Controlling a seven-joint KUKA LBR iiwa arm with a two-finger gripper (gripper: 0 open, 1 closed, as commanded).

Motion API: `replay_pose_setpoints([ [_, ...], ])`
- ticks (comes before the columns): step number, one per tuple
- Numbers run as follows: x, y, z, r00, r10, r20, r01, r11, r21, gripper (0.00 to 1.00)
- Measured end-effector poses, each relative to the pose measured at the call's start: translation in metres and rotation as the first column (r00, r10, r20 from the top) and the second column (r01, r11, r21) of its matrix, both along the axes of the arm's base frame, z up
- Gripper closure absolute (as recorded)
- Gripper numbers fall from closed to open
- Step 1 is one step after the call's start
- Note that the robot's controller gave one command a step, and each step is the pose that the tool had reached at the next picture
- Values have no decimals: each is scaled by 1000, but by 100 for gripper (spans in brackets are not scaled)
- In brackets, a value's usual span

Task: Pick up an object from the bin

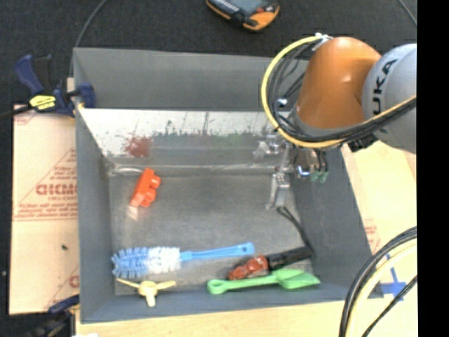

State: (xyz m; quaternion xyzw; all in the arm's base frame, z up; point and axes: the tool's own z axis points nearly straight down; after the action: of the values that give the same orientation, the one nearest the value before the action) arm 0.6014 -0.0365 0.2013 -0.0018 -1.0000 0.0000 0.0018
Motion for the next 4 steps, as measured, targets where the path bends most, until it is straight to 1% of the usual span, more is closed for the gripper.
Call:
replay_pose_setpoints([
  [1, 2, 0, 5, 1000, 1, 8, -1, 1000, -1, 0],
  [2, -59, 39, -95, 926, 378, 10, -378, 926, -3, 0],
  [3, -81, -4, -63, 984, 177, 11, -177, 984, -2, 0],
  [4, -43, 112, -102, 794, 608, 12, -608, 794, 3, 0],
])
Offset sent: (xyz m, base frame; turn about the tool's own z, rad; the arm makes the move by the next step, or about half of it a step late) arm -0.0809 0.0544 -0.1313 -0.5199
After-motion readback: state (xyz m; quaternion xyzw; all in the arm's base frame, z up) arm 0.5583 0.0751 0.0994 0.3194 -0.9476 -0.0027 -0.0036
